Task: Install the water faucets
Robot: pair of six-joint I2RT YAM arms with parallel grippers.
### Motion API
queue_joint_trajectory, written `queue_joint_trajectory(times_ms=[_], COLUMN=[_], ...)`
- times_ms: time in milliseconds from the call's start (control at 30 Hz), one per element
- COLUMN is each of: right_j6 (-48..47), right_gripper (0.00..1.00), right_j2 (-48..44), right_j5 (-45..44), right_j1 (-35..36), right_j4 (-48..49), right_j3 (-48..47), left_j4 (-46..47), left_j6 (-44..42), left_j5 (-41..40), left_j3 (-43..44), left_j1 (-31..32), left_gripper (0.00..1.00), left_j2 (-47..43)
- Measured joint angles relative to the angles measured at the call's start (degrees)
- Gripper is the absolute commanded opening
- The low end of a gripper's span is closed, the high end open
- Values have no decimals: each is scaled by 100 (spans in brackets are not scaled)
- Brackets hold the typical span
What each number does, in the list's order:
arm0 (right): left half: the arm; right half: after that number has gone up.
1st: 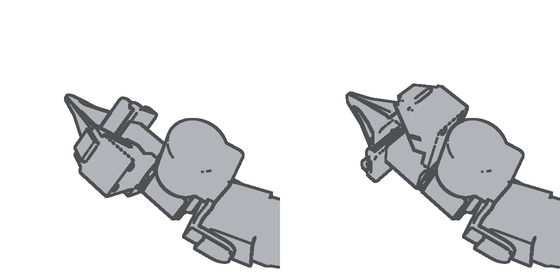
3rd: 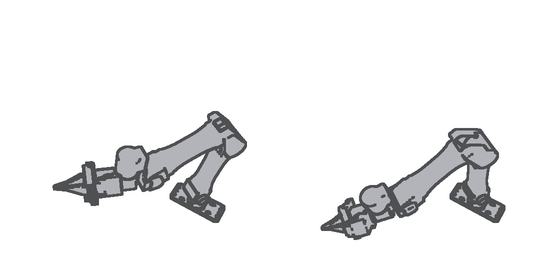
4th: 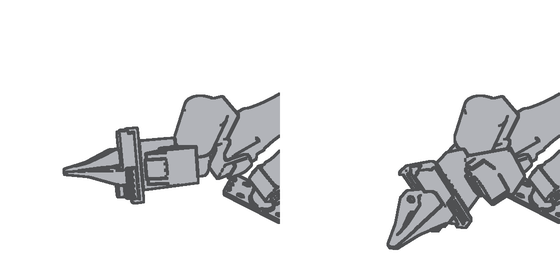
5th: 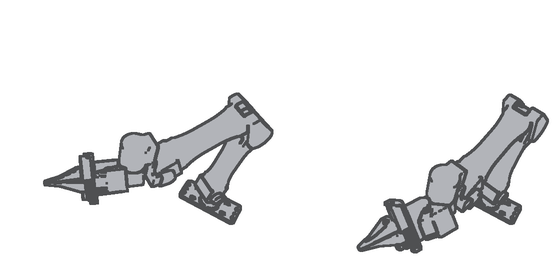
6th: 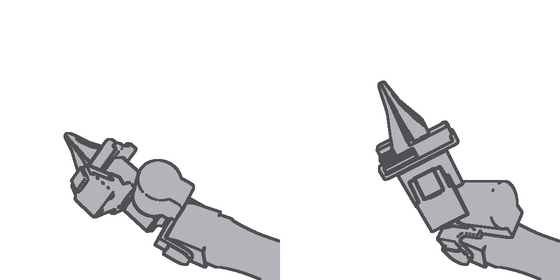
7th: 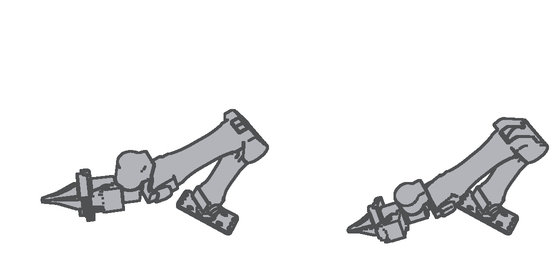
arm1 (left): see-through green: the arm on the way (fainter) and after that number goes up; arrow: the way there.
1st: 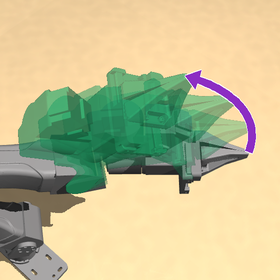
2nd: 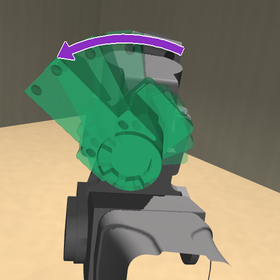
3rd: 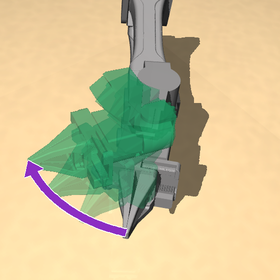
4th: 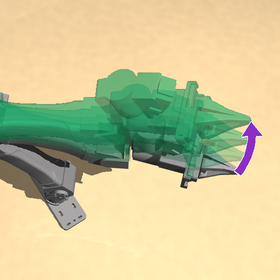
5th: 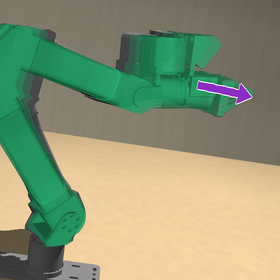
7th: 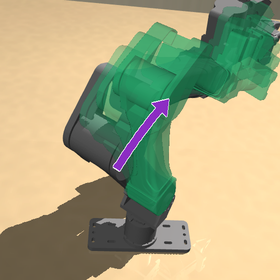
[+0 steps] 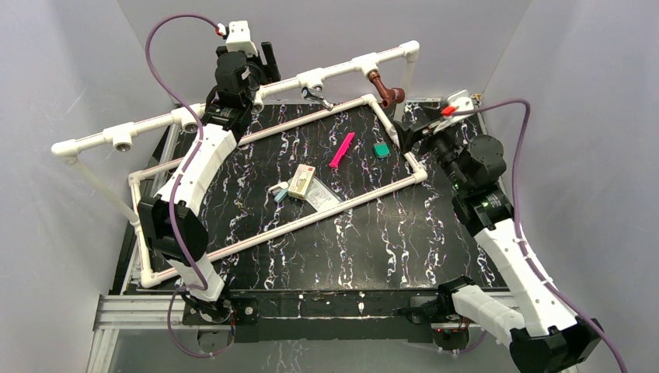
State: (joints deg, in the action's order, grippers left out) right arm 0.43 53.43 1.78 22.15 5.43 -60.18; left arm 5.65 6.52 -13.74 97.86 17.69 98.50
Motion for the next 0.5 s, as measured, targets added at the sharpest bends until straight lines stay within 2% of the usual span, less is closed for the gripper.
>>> queue_joint_trajectory(times_ms=[233, 500], right_j6=[-2267, -3958], right_gripper=[87, 89], right_j2=[-7, 321], right_j5=[317, 535], right_j1=[0, 0], right_j4=[835, 2002], right_j3=[940, 1268], left_j4=[-11, -11], left_j6=[-11, -35], left_j5=[0, 0], left_j3=[0, 0], left_j1=[0, 0], left_gripper=[74, 74], left_j2=[0, 0])
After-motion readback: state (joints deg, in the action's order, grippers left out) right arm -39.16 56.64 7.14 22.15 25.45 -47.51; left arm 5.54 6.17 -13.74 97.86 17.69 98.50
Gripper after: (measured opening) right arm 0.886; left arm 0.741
